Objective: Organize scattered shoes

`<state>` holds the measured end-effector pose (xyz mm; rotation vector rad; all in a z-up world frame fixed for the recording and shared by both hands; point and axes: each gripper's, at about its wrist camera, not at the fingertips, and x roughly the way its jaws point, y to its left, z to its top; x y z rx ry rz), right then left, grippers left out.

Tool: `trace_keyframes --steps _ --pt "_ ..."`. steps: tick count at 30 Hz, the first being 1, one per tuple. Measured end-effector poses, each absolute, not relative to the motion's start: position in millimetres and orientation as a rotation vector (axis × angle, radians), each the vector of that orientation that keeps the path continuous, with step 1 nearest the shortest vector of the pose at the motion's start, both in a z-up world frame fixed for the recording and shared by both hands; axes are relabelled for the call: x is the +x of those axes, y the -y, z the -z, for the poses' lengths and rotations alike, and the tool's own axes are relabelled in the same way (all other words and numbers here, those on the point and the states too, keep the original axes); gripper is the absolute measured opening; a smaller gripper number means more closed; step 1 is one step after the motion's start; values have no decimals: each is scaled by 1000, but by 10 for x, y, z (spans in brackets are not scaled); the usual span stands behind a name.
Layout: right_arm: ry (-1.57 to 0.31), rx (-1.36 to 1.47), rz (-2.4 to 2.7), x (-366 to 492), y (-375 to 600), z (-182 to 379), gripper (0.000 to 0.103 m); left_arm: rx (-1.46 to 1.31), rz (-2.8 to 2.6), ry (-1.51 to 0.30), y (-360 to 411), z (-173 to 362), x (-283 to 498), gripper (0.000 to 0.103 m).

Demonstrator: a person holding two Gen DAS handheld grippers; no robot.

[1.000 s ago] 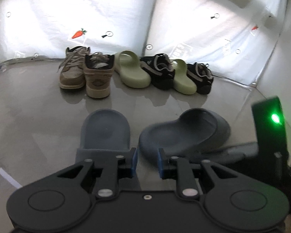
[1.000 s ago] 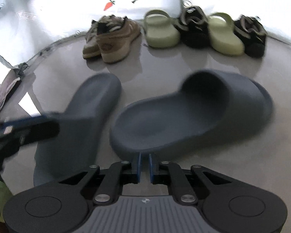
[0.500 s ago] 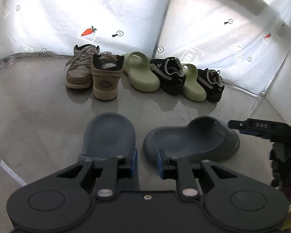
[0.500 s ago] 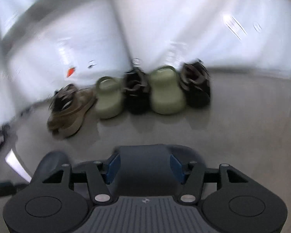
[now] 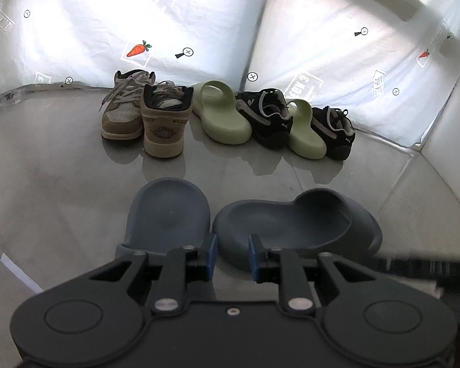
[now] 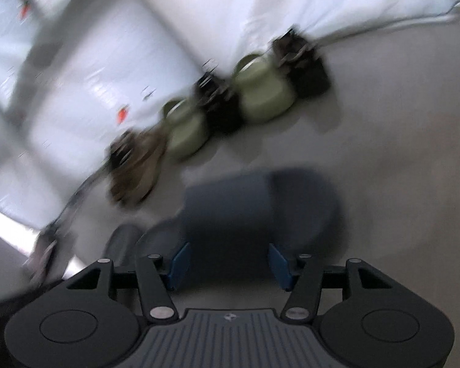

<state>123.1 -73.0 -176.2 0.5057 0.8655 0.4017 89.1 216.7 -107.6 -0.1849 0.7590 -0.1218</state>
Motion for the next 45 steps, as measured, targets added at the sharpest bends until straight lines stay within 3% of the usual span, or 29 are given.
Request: trace_keyframes --steps 6,9,12,17,36,39,45 --pt "-812 286 -432 967 447 1605 59 -179 143 -773 -2201 1107 878 22" --pt "-769 216 -375 1132 480 1588 71 -169 156 -781 -2211 1116 865 22" --pt "-779 188 -390 1260 465 1659 72 -158 154 -771 -2244 1100 832 23" --pt "-795 141 -413 1456 440 1774 72 -189 127 -771 -2334 1108 817 23" --pt "-812 40 -571 720 27 1310 72 -204 98 -766 -2390 1112 822 23" --pt "-748 9 -539 874 127 1250 85 -212 91 -772 -2427 1122 828 23" --pt "-862 -115 -668 1246 -41 1560 87 -199 70 -758 -2502 1096 751 23"
